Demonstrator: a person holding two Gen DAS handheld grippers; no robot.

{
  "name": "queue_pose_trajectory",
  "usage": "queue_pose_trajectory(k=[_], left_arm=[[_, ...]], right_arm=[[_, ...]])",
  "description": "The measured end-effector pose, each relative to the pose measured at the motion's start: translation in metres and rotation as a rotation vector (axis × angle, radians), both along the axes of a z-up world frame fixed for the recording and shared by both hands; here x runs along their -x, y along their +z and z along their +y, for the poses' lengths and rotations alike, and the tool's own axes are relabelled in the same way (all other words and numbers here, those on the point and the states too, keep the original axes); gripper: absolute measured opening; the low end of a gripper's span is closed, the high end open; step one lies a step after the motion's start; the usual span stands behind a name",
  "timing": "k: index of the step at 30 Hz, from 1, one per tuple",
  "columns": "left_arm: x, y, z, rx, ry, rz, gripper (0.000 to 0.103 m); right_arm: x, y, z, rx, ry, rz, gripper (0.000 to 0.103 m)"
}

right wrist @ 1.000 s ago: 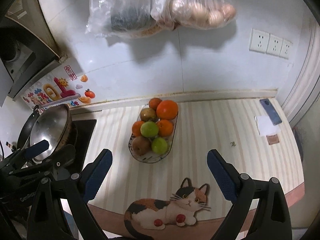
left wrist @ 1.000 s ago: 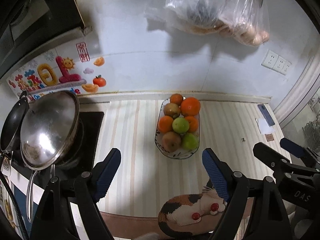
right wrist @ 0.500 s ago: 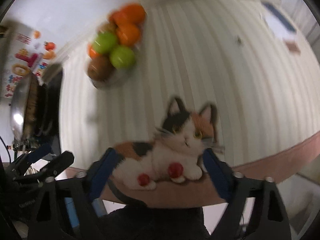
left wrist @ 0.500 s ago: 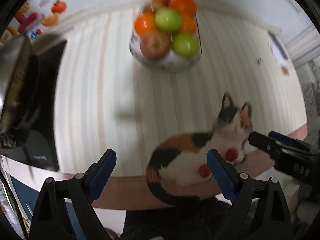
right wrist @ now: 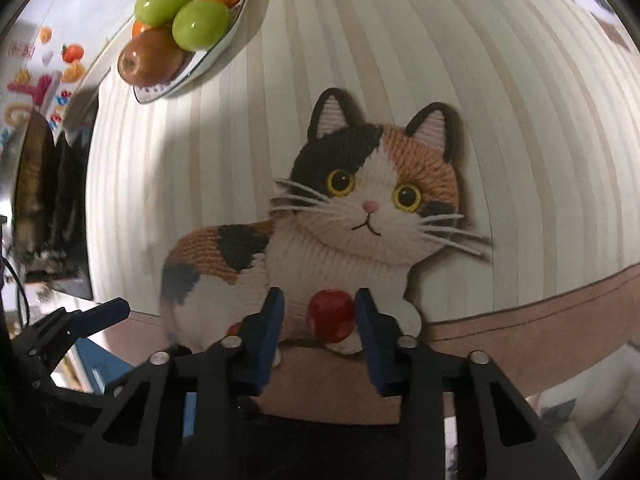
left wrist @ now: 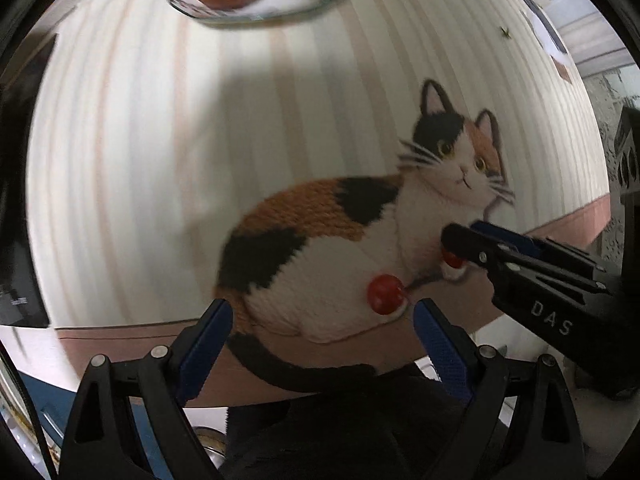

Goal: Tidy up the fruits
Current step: 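Grasp a red cherry tomato with the left tool while the right tool grasps another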

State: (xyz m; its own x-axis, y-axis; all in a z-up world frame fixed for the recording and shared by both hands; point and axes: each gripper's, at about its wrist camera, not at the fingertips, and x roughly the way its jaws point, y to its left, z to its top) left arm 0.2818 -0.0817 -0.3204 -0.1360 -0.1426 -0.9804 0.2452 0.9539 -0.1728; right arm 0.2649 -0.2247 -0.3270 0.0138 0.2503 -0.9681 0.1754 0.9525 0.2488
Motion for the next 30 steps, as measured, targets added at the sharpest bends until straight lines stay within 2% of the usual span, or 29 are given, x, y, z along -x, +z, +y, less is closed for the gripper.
queue_pose_trajectory(k=[1,8,10,11,13,15,18,25,30], left_arm=[[0.003,-0.003,-0.003,0.004,-0.006,0.009,0.091],[0.018,-0.021,-0.028,0.028,-0.063,0.040,0.080],[0.021,-0.028,-0.036,0.026,-0.073,0.046,0.074],[0.022,-0.031,-0.038,0.025,-0.077,0.050,0.066],[0.022,-0.029,-0.045,0.032,-0.091,0.026,0.060],[0.019,-0.027,-0.051,0.017,-0.109,-0.001,0.040],[0.015,-0.027,-0.050,0.035,-0.094,-0.007,0.025],[0.010,-0.025,-0.039,0.040,-0.064,-0.019,0.024],[0.007,-0.018,-0.031,0.053,-0.044,-0.034,0.024]], right_arm=[[-0.001,0.000,0.000,0.010,0.006,-0.007,0.025],[0.008,0.005,-0.021,0.012,-0.038,-0.010,0.025],[0.009,0.004,-0.023,0.011,-0.043,-0.010,0.025],[0.008,0.004,-0.024,0.011,-0.045,-0.010,0.025],[0.008,0.005,-0.025,0.014,-0.045,-0.011,0.025],[0.007,0.005,-0.024,0.015,-0.043,-0.011,0.025],[0.010,0.005,-0.024,0.013,-0.043,-0.011,0.025],[0.008,-0.001,-0.025,-0.034,-0.076,-0.005,0.026],[0.009,0.000,-0.023,-0.023,-0.065,-0.028,0.026]])
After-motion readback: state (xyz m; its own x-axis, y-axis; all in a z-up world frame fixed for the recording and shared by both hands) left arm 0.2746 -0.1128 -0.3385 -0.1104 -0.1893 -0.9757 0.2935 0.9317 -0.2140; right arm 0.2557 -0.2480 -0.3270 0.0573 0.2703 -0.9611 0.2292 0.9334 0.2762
